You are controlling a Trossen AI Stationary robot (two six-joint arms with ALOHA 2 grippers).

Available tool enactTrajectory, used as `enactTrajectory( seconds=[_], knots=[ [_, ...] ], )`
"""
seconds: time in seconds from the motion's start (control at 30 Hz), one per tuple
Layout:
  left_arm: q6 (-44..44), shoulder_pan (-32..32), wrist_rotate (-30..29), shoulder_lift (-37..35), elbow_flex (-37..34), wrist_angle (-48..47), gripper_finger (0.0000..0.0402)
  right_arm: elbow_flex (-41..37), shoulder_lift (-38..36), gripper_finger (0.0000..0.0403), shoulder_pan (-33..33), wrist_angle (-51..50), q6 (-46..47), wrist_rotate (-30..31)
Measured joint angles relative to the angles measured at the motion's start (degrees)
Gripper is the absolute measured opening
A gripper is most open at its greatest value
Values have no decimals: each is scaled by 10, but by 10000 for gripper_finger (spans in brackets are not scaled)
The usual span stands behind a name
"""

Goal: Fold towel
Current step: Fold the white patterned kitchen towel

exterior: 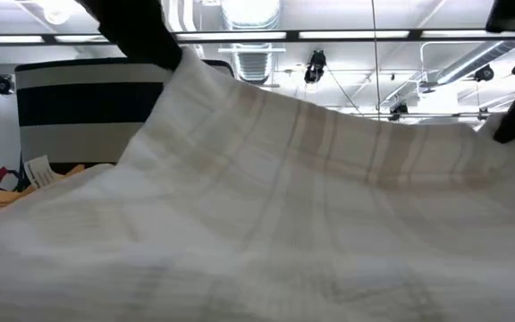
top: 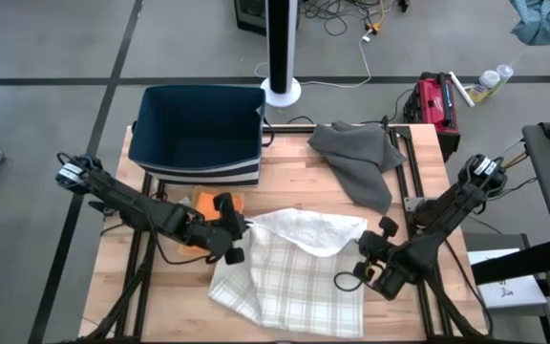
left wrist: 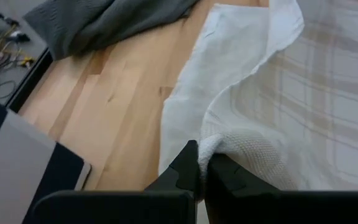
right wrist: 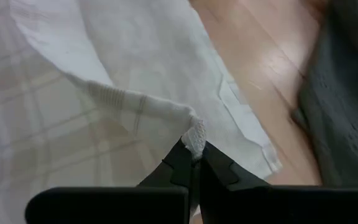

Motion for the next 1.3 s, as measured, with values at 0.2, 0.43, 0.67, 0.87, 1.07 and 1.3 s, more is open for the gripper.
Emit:
enactTrajectory(
  seconds=[0.2,0.43,0.67,0.87,1.07,1.3],
  knots=[
    [-4,16,-1,12,0,5,0,-19,0,2,-26,-9,12,0],
    [-2,24,0,23,1,8,0,-34,0,2,-32,-9,38,-1],
    [17,24,2,15,30,8,0,-40,-1,2,-45,-11,23,29],
    [10,22,36,15,99,-75,0,-17,-21,2,-46,-16,-11,30],
    [-48,19,81,15,212,-260,0,40,-50,2,-42,-73,-49,32],
    [-119,16,289,15,284,-364,0,93,-52,2,-32,-84,-108,-12]
  ],
)
